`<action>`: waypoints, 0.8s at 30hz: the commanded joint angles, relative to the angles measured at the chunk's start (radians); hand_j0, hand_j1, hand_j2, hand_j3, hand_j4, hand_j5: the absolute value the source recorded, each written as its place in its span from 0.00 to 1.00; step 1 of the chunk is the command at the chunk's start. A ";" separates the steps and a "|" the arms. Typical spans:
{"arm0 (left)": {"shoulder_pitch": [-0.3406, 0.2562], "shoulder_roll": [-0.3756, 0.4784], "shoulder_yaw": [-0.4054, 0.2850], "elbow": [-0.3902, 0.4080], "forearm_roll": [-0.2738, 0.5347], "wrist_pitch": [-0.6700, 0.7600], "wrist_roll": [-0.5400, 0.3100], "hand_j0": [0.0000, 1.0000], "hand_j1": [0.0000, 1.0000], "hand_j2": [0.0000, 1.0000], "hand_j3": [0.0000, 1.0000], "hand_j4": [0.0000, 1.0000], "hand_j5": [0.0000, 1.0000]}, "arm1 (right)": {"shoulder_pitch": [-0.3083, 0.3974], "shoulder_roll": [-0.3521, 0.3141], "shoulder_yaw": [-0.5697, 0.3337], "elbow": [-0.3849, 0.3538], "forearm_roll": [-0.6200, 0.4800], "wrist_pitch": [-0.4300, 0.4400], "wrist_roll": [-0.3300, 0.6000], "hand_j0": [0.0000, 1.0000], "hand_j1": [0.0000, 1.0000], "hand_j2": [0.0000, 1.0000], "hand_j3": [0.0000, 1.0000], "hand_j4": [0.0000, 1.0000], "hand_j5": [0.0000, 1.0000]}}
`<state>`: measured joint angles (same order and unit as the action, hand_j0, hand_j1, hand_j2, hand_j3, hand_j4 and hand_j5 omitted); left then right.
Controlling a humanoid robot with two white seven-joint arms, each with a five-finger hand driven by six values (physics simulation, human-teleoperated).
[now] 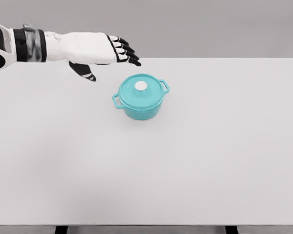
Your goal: Open the lid of the pot with left arm
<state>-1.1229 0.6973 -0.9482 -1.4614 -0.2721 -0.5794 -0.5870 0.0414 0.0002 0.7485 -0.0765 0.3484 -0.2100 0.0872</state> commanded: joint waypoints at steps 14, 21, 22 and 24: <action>-0.003 -0.165 -0.083 0.150 0.001 0.020 0.006 1.00 1.00 1.00 1.00 1.00 1.00 | 0.000 0.000 0.000 0.000 0.000 0.000 0.000 1.00 1.00 1.00 1.00 1.00 1.00; -0.006 -0.197 -0.083 0.188 -0.004 0.030 0.004 1.00 1.00 1.00 1.00 1.00 1.00 | 0.000 0.000 0.000 0.000 0.000 0.000 0.000 1.00 1.00 1.00 1.00 1.00 1.00; -0.006 -0.205 -0.083 0.202 -0.028 0.032 0.003 1.00 1.00 1.00 1.00 1.00 1.00 | 0.000 0.000 0.000 0.000 0.000 0.000 0.000 1.00 1.00 1.00 1.00 1.00 1.00; -0.006 -0.206 -0.083 0.210 -0.058 0.033 0.003 1.00 1.00 1.00 1.00 1.00 1.00 | 0.000 0.000 0.000 0.000 0.000 0.000 0.000 1.00 1.00 1.00 1.00 1.00 1.00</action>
<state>-1.1290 0.4991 -1.0316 -1.2660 -0.3117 -0.5505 -0.5839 0.0414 0.0002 0.7485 -0.0765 0.3484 -0.2100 0.0872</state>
